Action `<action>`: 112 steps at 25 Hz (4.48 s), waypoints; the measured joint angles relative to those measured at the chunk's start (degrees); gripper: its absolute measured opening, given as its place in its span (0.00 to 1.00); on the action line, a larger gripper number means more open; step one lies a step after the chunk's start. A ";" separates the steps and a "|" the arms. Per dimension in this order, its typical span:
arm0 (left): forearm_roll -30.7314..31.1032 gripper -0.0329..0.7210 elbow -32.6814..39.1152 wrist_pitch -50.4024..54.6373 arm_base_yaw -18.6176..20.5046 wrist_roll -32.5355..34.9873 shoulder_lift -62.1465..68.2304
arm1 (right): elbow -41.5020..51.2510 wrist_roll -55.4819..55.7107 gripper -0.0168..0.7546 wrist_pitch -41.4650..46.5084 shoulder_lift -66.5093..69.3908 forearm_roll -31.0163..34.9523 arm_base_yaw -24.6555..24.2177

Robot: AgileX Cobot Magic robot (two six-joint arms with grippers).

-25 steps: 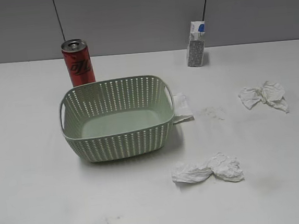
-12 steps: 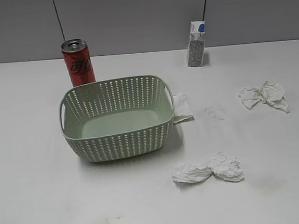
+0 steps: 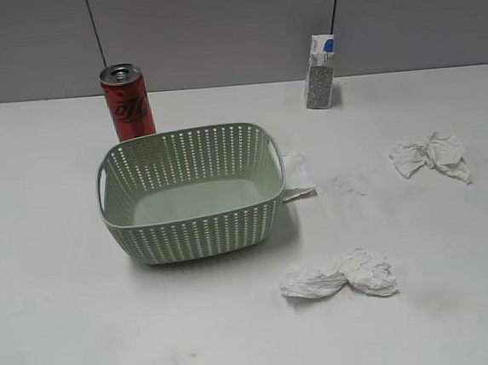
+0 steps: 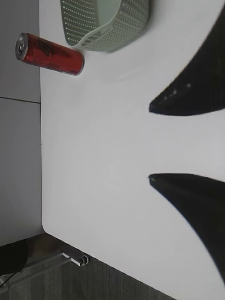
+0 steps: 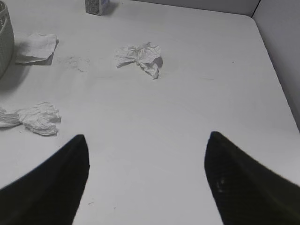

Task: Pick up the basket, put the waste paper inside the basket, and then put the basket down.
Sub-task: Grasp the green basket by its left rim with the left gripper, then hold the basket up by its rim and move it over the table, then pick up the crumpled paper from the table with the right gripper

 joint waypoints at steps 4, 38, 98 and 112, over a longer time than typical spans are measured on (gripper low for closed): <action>-1.38 0.68 0.00 -0.11 -0.10 2.54 0.00 | 0.00 0.00 0.77 0.00 0.00 0.00 0.00; -32.92 0.83 -23.41 -18.04 -0.11 23.19 76.56 | 0.00 0.00 0.76 0.00 0.00 0.00 0.04; 6.08 0.04 -41.25 -11.31 -9.65 -10.83 97.39 | -10.31 -18.45 0.76 -13.56 49.02 20.71 0.04; 4.57 0.04 -41.25 -11.22 -9.65 -11.30 98.88 | -39.97 -23.58 0.76 -23.43 96.97 18.86 17.53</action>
